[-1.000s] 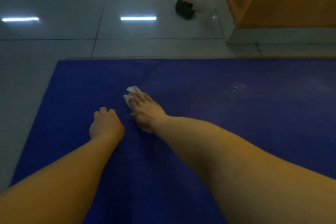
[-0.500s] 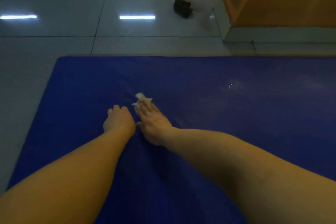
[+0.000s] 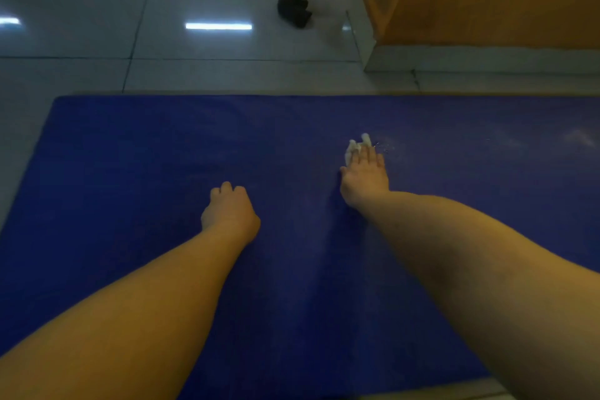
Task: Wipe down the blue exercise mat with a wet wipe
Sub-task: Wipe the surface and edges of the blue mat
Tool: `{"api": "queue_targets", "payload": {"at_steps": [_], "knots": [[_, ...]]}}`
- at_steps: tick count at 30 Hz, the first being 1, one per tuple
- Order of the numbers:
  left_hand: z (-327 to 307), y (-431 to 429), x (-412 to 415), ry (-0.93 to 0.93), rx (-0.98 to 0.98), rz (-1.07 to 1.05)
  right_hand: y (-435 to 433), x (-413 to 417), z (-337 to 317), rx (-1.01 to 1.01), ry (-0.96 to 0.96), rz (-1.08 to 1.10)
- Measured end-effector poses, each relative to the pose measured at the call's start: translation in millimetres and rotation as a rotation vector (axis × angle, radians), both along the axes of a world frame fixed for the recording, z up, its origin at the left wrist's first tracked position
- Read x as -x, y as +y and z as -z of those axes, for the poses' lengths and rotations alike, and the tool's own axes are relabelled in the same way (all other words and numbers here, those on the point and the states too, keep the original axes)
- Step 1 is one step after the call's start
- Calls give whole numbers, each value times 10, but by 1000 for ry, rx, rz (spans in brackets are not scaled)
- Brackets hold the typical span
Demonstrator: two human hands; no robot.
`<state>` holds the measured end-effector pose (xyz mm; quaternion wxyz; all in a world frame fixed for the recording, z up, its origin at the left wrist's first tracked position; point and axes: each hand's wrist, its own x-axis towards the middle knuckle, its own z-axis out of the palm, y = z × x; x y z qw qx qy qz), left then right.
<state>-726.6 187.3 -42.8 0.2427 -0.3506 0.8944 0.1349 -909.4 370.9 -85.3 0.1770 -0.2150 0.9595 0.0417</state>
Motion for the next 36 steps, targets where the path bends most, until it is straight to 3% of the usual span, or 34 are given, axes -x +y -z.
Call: {"api": "queue_targets", "payload": {"at_steps": [2,4,7,10,12,14,17,20,22,26,28,30,32,34,36], "knots": [[-39,75,25,15,-6,43,-36,-70,12,29,-37,103],[-74,116,39,20,-3,75,-176,-269,81,133,-17,69],[-95,133,61,14,12,105,-371,-758,116,344,-112,-176],[-105,135,69,0,23,109,-384,-1085,153,263,-240,-469],[-103,148,75,-13,5,105,-279,-982,136,221,-187,-531],[-108,162,68,-23,-22,109,-111,-749,93,234,-125,-424],[-118,185,31,-31,-41,142,223,-293,54,133,-55,-98],[-136,209,-17,-42,-55,159,356,-131,50,12,-145,92],[-147,231,-62,-62,-50,163,227,-329,74,99,-162,111],[-185,250,-106,-104,15,158,-13,-1125,118,366,-194,-228],[-207,304,-98,-122,25,177,9,-1449,161,257,-268,-479],[-227,330,-96,-136,24,178,80,-1511,203,155,-241,-590],[-252,355,-100,-147,3,171,187,-1348,203,183,-193,-520],[-267,366,-118,-155,-7,164,337,-1048,175,193,-149,-292],[-265,376,-151,-151,-14,161,514,-694,108,80,-125,-80]]}}
